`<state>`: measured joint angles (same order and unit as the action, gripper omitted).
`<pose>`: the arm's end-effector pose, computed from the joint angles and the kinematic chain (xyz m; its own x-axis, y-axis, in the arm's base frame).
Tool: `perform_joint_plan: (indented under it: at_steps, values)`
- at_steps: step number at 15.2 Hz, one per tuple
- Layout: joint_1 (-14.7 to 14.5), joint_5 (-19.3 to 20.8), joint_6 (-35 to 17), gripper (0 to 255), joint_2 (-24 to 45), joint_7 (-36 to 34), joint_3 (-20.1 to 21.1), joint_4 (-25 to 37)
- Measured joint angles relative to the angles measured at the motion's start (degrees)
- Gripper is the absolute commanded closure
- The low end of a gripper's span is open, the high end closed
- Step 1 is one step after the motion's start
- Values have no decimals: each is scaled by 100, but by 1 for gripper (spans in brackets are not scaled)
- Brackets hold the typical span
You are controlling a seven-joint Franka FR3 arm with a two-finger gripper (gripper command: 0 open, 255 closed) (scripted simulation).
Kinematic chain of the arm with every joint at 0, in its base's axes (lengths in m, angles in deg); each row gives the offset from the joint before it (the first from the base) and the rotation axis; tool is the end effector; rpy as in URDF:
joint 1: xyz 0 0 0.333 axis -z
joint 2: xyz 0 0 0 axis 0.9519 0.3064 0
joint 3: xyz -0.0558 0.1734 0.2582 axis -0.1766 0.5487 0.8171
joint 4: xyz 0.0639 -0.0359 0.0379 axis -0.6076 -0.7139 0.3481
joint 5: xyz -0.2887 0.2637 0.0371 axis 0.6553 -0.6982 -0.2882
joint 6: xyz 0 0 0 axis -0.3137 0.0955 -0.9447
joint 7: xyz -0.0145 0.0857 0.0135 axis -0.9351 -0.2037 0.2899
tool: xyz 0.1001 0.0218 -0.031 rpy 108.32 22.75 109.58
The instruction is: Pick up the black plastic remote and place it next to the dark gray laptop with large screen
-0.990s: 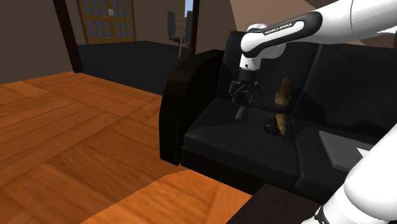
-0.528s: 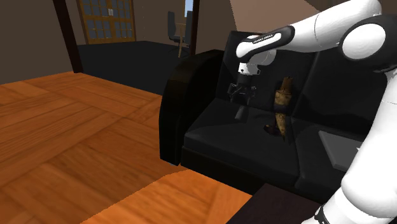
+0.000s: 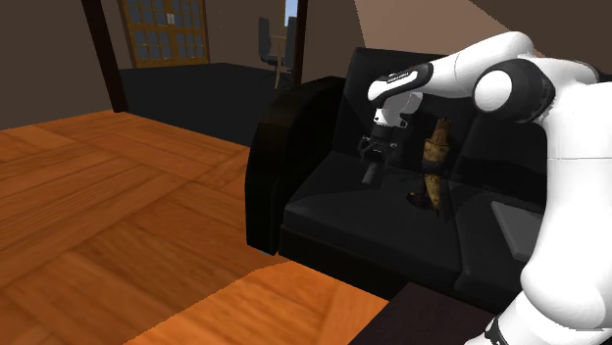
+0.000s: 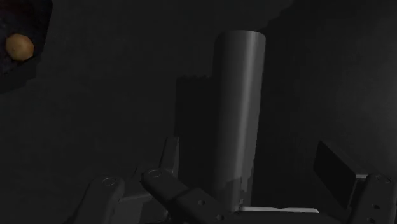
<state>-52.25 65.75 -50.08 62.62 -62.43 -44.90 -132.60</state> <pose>0.6015 -0.2838 0.3542 0.4728 -0.8518 -0.2256 -0.8765 -0.4809 -0.0212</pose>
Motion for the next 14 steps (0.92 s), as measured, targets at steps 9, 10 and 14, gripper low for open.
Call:
perform_joint_plan:
  at_steps: [9,10,14]
  values:
    - [21,-130,-468,0,305,-65,2,-194]
    - [20,-132,-479,0,309,-64,3,-200]
    - [17,-133,-492,0,311,-64,5,-209]
